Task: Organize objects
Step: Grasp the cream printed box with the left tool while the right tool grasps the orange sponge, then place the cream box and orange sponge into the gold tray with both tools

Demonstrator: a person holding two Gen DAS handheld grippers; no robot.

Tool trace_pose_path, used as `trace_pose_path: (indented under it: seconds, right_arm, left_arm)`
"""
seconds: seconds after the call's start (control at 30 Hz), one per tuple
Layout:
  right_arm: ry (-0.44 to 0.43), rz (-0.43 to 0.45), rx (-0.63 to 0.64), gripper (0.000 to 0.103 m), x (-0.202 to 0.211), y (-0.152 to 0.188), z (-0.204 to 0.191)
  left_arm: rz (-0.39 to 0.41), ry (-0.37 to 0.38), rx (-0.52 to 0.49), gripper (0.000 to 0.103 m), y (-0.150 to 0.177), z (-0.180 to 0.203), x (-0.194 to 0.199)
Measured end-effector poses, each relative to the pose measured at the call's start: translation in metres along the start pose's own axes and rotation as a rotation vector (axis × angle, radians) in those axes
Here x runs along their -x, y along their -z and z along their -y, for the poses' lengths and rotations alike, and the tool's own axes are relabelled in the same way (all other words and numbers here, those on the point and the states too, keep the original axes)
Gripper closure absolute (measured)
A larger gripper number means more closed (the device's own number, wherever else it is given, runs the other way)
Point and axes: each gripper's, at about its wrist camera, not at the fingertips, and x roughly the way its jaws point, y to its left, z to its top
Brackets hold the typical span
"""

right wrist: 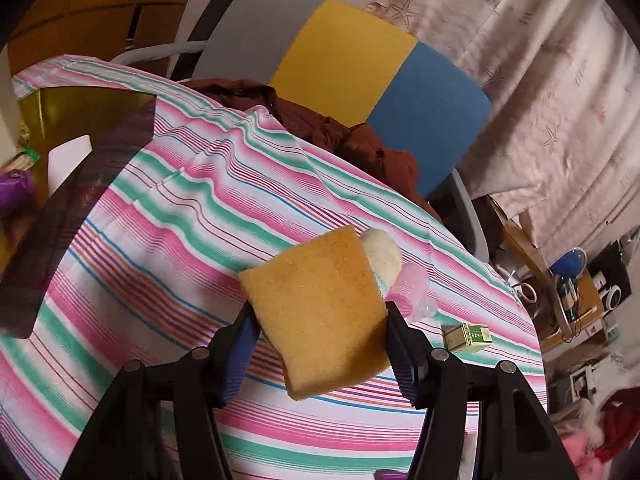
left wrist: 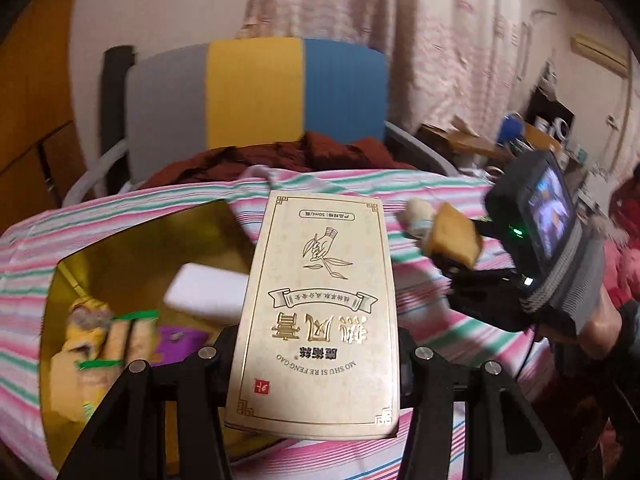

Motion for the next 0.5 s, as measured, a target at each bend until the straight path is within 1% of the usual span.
trace_pose_path:
  seconds: [0.13, 0.23, 0.3, 0.33, 0.4, 0.5]
  right_arm:
    - [-0.01, -0.004, -0.042, 0.042, 0.005, -0.003, 0.003]
    - [-0.074, 0.01, -0.125, 0.042, 0.019, -0.007, 0.007]
    - [-0.138, 0.02, -0.176, 0.042, 0.029, -0.013, 0.006]
    - [-0.185, 0.033, -0.204, 0.042, 0.036, -0.017, 0.003]
    - [-0.244, 0.052, -0.228, 0.042, 0.045, -0.024, -0.005]
    - [-0.364, 0.08, -0.248, 0.042, 0.06, -0.036, -0.027]
  left_arm:
    - [-0.005, -0.051, 0.06, 0.051, 0.007, -0.03, 0.006]
    - [0.002, -0.088, 0.104, 0.051, 0.013, -0.053, 0.012]
    - [0.01, -0.111, 0.134, 0.051, 0.015, -0.069, 0.015]
    - [0.014, -0.122, 0.153, 0.051, 0.016, -0.078, 0.018]
    - [0.023, -0.137, 0.184, 0.051, 0.018, -0.091, 0.022]
    - [0.027, -0.157, 0.237, 0.051, 0.021, -0.114, 0.026]
